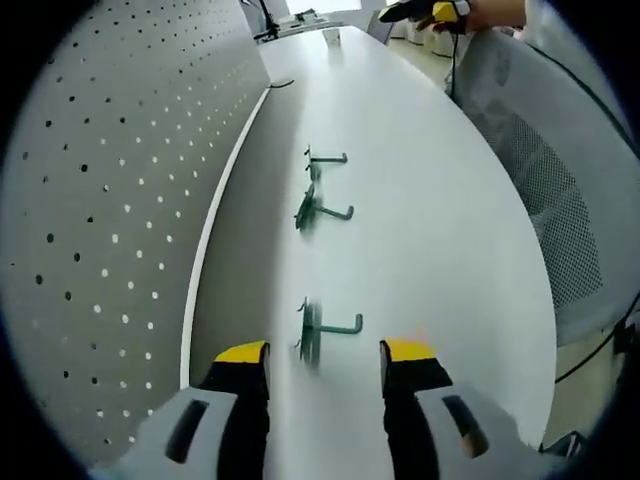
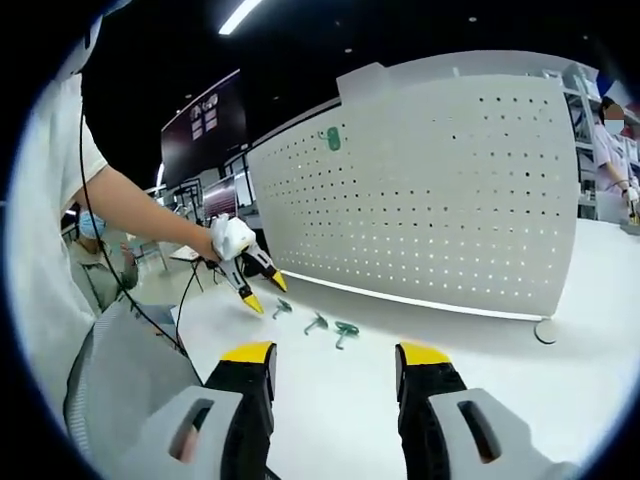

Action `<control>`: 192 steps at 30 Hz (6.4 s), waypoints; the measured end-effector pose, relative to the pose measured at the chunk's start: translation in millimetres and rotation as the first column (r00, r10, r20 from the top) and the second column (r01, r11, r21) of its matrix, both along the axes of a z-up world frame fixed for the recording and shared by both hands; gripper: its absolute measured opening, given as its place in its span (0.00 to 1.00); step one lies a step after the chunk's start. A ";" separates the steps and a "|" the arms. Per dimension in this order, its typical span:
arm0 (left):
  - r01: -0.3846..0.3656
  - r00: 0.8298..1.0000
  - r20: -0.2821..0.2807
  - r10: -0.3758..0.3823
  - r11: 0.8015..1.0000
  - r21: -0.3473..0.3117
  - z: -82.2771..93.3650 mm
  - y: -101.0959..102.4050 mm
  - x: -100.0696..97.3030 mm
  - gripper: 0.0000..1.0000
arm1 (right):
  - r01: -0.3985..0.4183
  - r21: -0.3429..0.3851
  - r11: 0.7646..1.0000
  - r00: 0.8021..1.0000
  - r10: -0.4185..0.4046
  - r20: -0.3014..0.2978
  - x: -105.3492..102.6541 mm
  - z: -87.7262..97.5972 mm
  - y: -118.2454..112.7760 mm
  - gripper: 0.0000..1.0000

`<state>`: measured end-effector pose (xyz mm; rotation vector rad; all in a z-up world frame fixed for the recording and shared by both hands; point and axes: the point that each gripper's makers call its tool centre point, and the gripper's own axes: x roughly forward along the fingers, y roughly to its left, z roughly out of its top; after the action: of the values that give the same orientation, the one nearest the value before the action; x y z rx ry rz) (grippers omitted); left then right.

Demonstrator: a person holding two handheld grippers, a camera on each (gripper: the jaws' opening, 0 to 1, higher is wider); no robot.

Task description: Insert the hook assembly into the mounting plate slot until the hook locks in place.

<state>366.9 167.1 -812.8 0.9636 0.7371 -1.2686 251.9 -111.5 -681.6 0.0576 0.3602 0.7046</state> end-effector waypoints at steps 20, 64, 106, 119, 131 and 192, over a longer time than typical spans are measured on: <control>-0.021 0.998 -0.051 0.021 1.000 0.008 -12.3 -3.1 3.2 0.30 | 0.015 -0.004 1.000 1.000 -0.015 -0.017 0.5 -3.0 -4.1 0.44; -0.164 0.986 -0.020 0.163 0.981 -0.104 -5.0 -10.7 0.8 0.01 | 0.011 -0.018 1.000 1.000 -0.011 -0.008 -1.5 -2.4 -4.1 0.43; -0.347 0.883 0.043 0.467 0.712 -0.611 119.0 -39.2 7.1 0.01 | -0.007 -0.021 1.000 1.000 0.007 0.010 0.7 -0.2 0.7 0.50; -0.361 0.849 0.024 0.527 0.614 -0.702 140.1 -39.6 -3.1 0.01 | -0.020 -0.005 1.000 1.000 0.020 0.010 -1.0 1.2 5.3 0.50; -0.338 0.830 0.010 0.558 0.516 -0.787 170.2 -40.4 -11.9 0.01 | -0.026 0.004 1.000 0.999 0.026 0.019 -2.1 3.7 7.3 0.49; -0.244 0.734 -0.072 0.676 0.163 -0.956 263.5 -43.7 -40.9 0.01 | -0.031 0.068 0.997 0.996 0.025 0.083 -0.8 23.9 6.9 0.49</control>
<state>326.0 123.5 -549.3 -0.0925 -0.1360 -0.6406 251.1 -104.6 -657.7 0.0888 0.2580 0.7447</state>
